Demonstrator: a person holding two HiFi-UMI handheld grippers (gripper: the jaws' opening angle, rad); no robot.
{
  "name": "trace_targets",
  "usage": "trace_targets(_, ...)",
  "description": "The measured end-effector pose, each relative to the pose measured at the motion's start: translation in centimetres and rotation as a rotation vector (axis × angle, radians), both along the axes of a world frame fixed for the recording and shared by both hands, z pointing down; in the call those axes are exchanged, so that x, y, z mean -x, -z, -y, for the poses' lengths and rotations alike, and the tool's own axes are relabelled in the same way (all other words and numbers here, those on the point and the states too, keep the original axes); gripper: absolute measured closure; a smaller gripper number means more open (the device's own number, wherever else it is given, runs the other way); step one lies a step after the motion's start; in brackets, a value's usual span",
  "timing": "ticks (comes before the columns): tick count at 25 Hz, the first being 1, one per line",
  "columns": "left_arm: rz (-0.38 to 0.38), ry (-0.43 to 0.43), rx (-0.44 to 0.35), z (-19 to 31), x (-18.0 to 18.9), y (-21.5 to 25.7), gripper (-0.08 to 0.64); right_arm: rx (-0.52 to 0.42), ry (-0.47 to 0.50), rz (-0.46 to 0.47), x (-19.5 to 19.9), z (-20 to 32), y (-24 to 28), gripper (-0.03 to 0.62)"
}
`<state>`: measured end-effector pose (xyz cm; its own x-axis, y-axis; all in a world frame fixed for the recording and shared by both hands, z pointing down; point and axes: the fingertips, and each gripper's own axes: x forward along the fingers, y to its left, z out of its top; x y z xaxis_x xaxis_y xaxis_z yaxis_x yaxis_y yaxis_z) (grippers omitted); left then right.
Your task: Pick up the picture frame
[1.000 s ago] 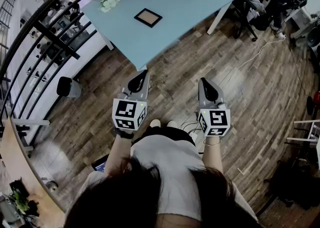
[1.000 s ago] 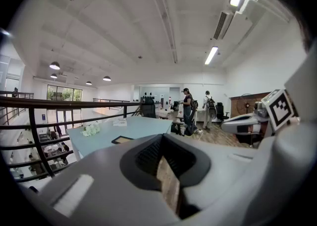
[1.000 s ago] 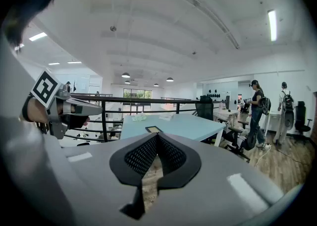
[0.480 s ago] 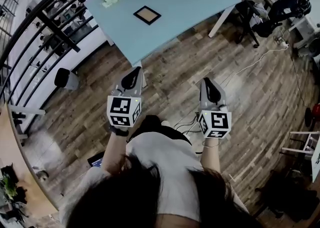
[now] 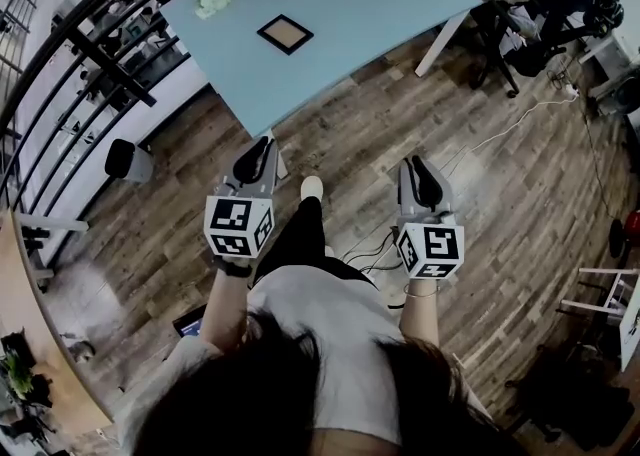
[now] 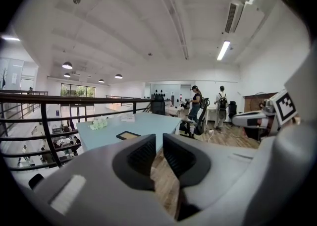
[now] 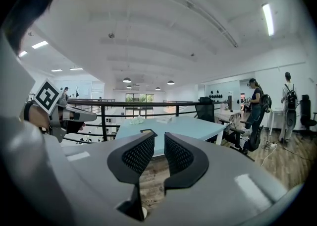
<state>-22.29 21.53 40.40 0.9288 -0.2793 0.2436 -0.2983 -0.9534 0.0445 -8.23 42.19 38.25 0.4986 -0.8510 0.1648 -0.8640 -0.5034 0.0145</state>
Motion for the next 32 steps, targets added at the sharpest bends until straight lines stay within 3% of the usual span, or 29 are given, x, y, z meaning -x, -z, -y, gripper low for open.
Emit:
trace_targets(9,0.014,0.002,0.030,5.0,-6.7,-1.4,0.500,0.007,0.016,0.020,-6.7,5.2,-0.7,0.532)
trace_targets(20,0.036,0.028,0.047,15.5,-15.0,-1.2,0.499,-0.004,0.057,0.056,-15.5,16.3,-0.1,0.520)
trace_targets(32,0.040,0.046,0.078,22.5,-19.0,-2.0,0.499,0.040,0.108,0.060,-19.1,24.5,-0.4,0.518)
